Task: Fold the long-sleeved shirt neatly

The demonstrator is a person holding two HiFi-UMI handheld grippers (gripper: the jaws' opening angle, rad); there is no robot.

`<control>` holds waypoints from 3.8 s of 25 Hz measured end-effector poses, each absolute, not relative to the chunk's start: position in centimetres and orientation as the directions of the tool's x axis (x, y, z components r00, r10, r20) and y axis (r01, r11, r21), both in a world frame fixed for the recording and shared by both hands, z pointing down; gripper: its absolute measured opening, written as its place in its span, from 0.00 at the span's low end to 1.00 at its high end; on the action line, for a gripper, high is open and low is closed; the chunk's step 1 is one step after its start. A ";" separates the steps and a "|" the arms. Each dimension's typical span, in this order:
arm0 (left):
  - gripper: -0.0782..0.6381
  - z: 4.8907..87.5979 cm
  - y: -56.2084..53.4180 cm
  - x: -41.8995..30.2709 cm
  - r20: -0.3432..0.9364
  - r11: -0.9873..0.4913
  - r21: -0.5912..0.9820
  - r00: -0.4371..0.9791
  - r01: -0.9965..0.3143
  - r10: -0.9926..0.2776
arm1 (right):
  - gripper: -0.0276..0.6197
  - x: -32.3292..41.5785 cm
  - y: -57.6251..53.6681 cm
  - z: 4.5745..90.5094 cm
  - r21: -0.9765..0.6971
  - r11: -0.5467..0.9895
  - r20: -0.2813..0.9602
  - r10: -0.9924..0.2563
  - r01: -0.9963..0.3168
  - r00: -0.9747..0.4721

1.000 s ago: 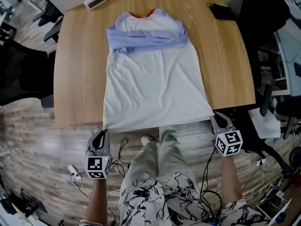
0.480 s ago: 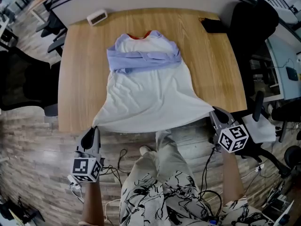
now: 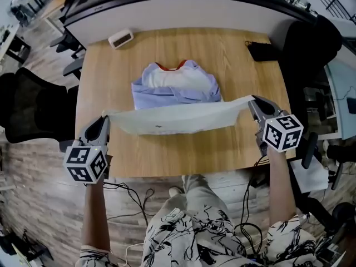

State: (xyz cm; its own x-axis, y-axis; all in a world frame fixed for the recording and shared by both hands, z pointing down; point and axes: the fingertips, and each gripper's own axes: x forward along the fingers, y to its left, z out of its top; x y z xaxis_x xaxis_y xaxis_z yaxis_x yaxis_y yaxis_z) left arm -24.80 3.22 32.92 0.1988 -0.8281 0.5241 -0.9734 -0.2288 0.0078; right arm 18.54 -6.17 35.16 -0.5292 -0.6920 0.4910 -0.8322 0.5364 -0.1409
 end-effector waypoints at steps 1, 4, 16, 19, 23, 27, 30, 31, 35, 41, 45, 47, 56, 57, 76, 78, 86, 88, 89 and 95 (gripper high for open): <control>0.15 33.3 1.5 -24.9 0.540 -0.228 0.007 0.196 -0.974 -0.819 | 0.08 18.5 -7.9 35.4 -0.146 0.540 0.500 -0.683 -0.829 -0.533; 0.15 34.8 -3.0 -25.1 0.591 -0.227 0.010 0.188 -0.974 -0.784 | 0.08 18.2 -12.4 36.6 -0.158 0.555 0.537 -0.646 -0.816 -0.543; 0.15 41.9 -16.7 -29.0 0.712 -0.193 0.038 0.162 -0.980 -0.683 | 0.08 14.9 -26.3 43.2 -0.200 0.533 0.651 -0.554 -0.822 -0.518; 0.15 45.0 -19.4 -29.8 0.739 -0.196 0.099 0.204 -0.976 -0.642 | 0.08 14.4 -28.3 45.7 -0.206 0.498 0.694 -0.532 -0.842 -0.485; 0.15 49.4 -22.6 -30.2 0.775 -0.190 0.163 0.245 -0.968 -0.582 | 0.08 14.7 -30.5 49.6 -0.213 0.435 0.745 -0.507 -0.875 -0.434; 0.15 53.7 -24.8 -30.4 0.805 -0.171 0.235 0.290 -0.957 -0.517 | 0.08 15.1 -32.0 53.7 -0.237 0.387 0.790 -0.457 -0.891 -0.409; 0.15 55.8 -25.9 -30.4 0.805 -0.161 0.281 0.324 -0.946 -0.497 | 0.08 14.9 -33.1 56.2 -0.258 0.377 0.813 -0.413 -0.889 -0.411; 0.16 56.3 -26.2 -30.4 0.801 -0.152 0.302 0.337 -0.941 -0.494 | 0.08 14.8 -33.3 56.9 -0.269 0.371 0.819 -0.398 -0.889 -0.414; 0.29 57.6 -27.0 -31.3 0.781 -0.111 0.369 0.373 -0.923 -0.501 | 0.20 15.5 -33.8 59.0 -0.310 0.351 0.832 -0.348 -0.883 -0.431; 0.29 52.7 -28.4 -30.8 0.665 -0.476 0.132 0.434 -0.869 -0.608 | 0.37 13.6 -34.5 56.3 -0.211 0.663 0.758 -0.353 -0.718 -0.548; 0.39 52.2 -26.1 -25.9 0.720 -0.808 -0.109 0.514 -0.579 -0.465 | 0.42 11.4 -34.1 53.1 -0.002 0.862 0.709 -0.357 -0.507 -0.608; 0.40 52.9 -25.5 -25.3 0.752 -0.854 -0.140 0.507 -0.501 -0.421 | 0.42 12.5 -35.1 52.7 0.034 0.857 0.722 -0.377 -0.515 -0.580; 0.40 54.3 -26.5 -26.7 0.755 -0.825 -0.108 0.494 -0.555 -0.431 | 0.46 16.6 -34.5 55.6 -0.373 0.705 0.727 -0.182 -0.603 -0.662; 0.40 54.4 -26.5 -26.7 0.754 -0.824 -0.102 0.497 -0.557 -0.429 | 0.45 16.6 -34.3 55.6 -0.442 0.677 0.693 -0.158 -0.588 -0.703; 0.39 54.4 -26.8 -26.1 0.726 -0.802 -0.064 0.524 -0.594 -0.446 | 0.55 12.3 -33.0 46.6 -0.784 0.599 0.188 -0.023 -0.164 -0.982; 0.39 54.5 -26.7 -26.2 0.732 -0.806 -0.071 0.518 -0.588 -0.443 | 0.55 12.0 -32.7 48.0 -0.699 0.673 0.321 -0.007 -0.242 -0.947; 0.39 55.6 -25.9 -25.9 0.775 -0.872 -0.138 0.497 -0.470 -0.390 | 0.47 9.8 -31.6 54.8 -0.103 0.978 0.776 -0.036 -0.183 -0.629; 0.38 55.8 -25.6 -25.5 0.780 -0.891 -0.145 0.505 -0.430 -0.371 | 0.45 8.9 -31.0 55.7 -0.024 0.996 0.817 -0.028 -0.082 -0.577; 0.38 56.0 -25.3 -25.3 0.782 -0.903 -0.147 0.511 -0.405 -0.356 | 0.45 8.4 -30.6 56.0 0.008 1.000 0.828 -0.020 -0.024 -0.560; 0.38 56.9 -23.6 -24.2 0.814 -0.953 -0.179 0.507 -0.246 -0.284 | 0.39 5.5 -28.5 56.7 0.113 0.976 0.828 0.010 0.185 -0.561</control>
